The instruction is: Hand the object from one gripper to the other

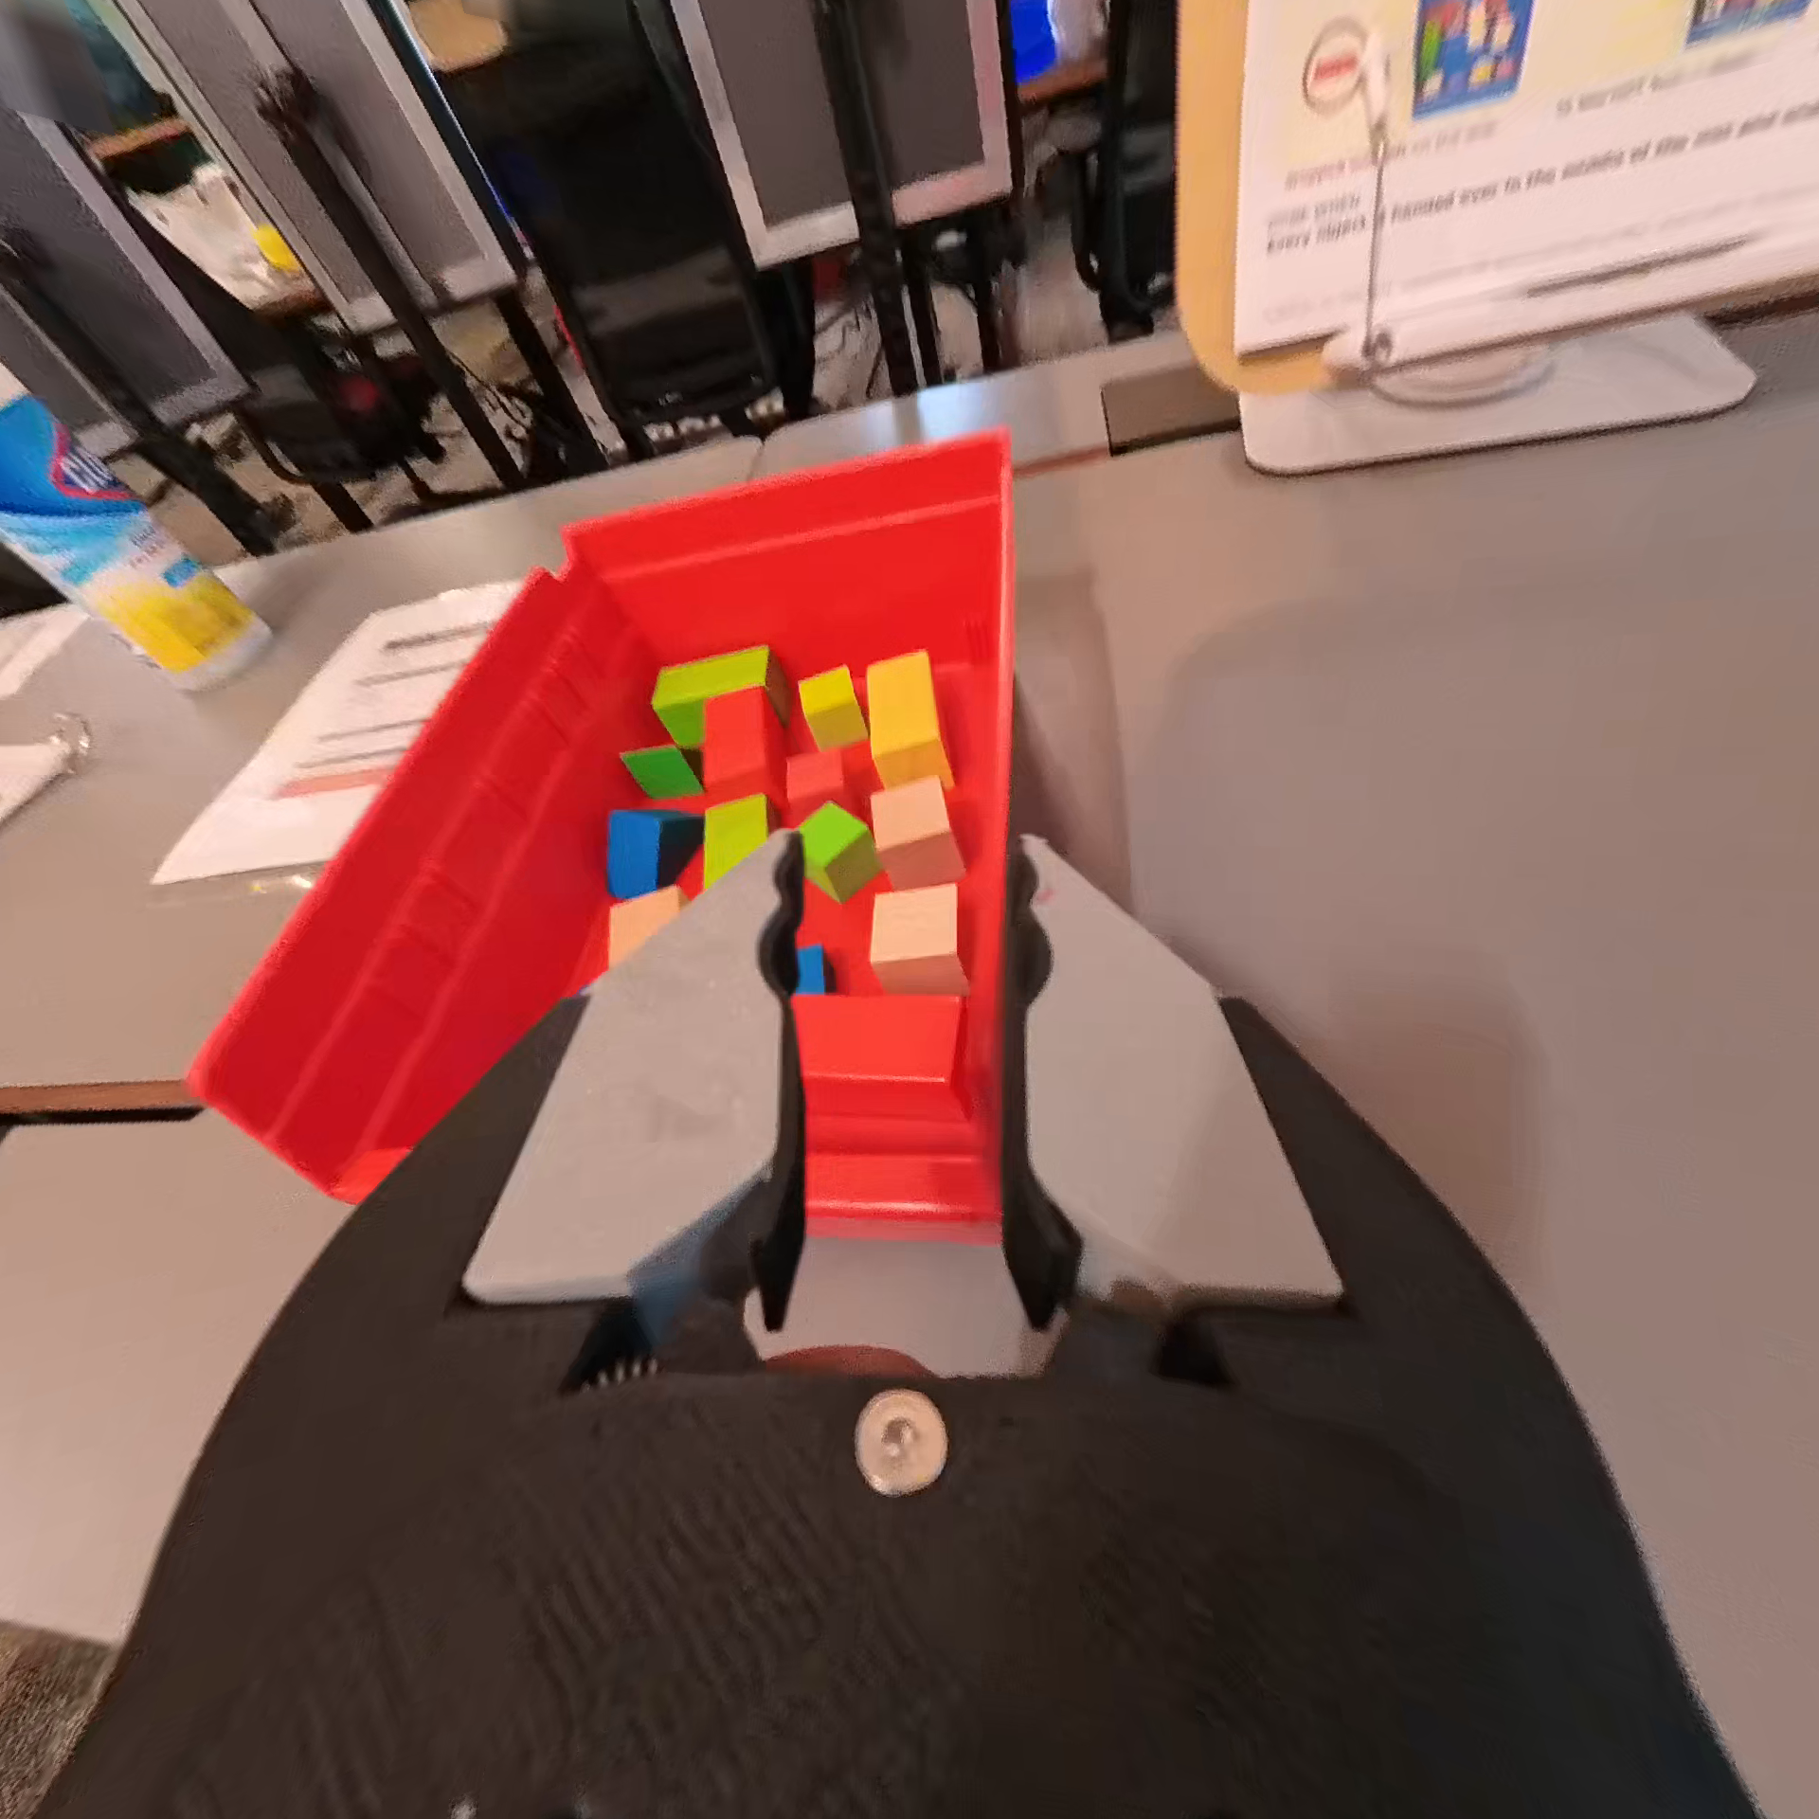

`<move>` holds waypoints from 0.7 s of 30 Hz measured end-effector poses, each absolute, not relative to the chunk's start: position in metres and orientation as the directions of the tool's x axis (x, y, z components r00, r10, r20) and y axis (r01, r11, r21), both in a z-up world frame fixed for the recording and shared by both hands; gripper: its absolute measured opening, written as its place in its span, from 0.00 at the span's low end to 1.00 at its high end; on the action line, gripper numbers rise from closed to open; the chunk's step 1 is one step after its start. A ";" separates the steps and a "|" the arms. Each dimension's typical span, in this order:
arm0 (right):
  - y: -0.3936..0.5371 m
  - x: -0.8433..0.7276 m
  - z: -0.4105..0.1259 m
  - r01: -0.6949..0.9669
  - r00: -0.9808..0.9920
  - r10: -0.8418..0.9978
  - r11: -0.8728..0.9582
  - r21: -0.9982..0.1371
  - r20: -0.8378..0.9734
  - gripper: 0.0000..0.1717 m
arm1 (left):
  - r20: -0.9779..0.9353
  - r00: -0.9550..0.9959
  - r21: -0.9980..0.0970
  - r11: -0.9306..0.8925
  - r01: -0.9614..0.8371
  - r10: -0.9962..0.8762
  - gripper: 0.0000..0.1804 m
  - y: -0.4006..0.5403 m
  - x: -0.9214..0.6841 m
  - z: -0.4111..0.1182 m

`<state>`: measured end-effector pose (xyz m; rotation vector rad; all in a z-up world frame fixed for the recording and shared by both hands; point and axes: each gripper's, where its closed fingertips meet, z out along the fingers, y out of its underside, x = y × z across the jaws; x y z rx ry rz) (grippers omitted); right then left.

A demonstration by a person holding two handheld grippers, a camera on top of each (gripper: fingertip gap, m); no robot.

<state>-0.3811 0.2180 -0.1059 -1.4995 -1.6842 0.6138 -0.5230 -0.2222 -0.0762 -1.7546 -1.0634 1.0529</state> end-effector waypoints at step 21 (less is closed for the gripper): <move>0.091 -0.421 -0.071 0.362 -0.209 0.954 0.277 -0.890 0.213 0.44 | -0.222 0.332 -0.915 -0.313 0.253 0.917 0.30 -0.192 -0.532 -0.072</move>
